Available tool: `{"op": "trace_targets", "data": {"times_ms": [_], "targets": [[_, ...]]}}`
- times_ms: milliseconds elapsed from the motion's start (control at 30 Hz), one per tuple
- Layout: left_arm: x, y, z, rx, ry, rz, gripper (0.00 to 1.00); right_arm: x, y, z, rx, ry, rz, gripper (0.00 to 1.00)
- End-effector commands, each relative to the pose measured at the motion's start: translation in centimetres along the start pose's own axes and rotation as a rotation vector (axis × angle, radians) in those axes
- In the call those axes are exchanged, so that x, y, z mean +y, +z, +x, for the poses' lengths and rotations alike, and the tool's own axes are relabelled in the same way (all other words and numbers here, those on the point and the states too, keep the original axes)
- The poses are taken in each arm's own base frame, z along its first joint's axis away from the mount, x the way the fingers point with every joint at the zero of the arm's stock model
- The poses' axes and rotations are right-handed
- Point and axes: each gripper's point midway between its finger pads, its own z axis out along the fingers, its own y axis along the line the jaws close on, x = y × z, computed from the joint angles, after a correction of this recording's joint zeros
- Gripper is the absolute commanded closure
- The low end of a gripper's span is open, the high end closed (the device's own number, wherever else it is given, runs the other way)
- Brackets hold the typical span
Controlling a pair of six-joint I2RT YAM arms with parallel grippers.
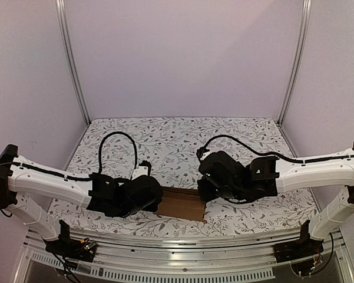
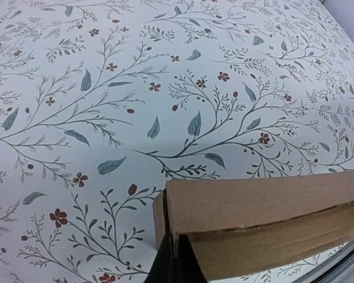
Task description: Fold the paper box
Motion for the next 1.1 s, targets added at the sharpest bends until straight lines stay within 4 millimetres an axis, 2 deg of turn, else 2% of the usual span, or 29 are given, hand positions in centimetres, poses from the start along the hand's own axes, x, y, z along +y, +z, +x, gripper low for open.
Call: {"op": "trace_targets", "data": {"times_ms": [0,200,400,567,767,867,1067], "targets": [[0.1,0.1,1.4,0.040,0.047,-0.021,1.00,0.1,1.0,2.6,0.060,0.016,-0.024,1.00],[-0.1,0.2,1.4,0.043,0.050,-0.022,1.00,0.7,0.8,5.7,0.096,0.015,-0.023,1.00],[-0.2,0.3,1.5,0.050,0.053,-0.022,1.00,0.8,0.7,7.1,0.102,0.036,-0.018,1.00],[-0.3,0.4,1.6,0.050,0.055,-0.022,1.00,0.5,0.1,6.0,0.067,0.041,-0.006,1.00],[-0.2,0.3,1.6,0.049,0.055,-0.024,1.00,0.3,-2.0,2.9,-0.012,0.020,-0.004,0.91],[-0.2,0.3,1.6,0.049,0.056,-0.026,1.00,-0.4,-3.1,2.3,-0.029,0.019,0.002,0.88],[-0.3,0.3,1.5,0.048,0.059,-0.026,1.00,-3.2,-4.0,3.8,-0.024,0.041,0.055,0.83]]}}
